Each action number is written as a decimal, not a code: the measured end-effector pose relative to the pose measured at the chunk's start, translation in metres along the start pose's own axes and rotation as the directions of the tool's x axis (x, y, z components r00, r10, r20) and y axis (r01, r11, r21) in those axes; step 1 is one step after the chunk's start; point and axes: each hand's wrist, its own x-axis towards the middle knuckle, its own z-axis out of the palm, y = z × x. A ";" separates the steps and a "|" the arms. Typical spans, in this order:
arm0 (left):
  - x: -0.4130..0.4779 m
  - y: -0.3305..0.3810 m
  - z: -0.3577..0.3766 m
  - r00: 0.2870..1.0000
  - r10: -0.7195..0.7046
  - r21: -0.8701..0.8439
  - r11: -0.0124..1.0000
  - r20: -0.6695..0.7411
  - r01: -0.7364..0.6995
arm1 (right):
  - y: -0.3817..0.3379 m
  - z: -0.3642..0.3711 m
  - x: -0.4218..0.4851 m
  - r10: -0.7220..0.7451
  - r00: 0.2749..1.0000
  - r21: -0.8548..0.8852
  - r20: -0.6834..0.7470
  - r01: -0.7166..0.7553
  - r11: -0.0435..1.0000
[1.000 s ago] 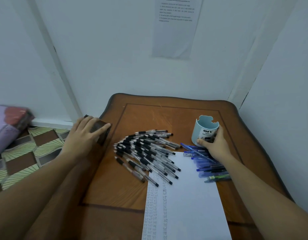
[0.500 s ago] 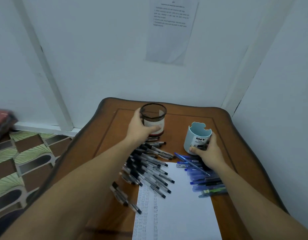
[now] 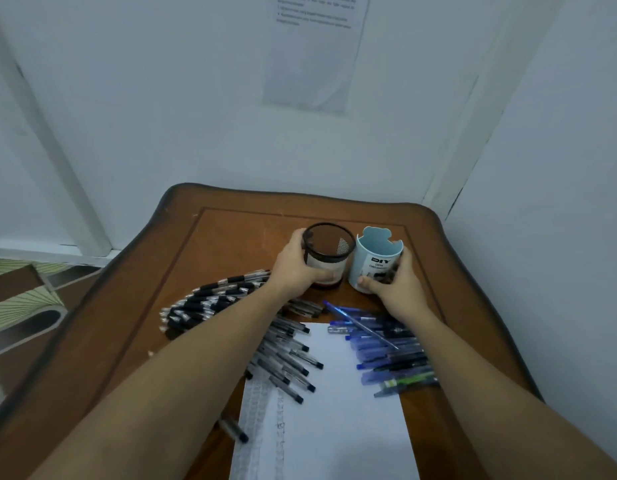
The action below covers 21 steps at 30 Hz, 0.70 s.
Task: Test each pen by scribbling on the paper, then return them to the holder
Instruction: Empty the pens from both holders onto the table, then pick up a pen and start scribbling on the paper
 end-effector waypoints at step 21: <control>-0.184 0.040 -0.036 0.973 -0.101 0.218 0.974 0.205 0.055 | -0.003 -0.044 -0.128 -0.189 0.980 -0.393 0.069 0.201 0.897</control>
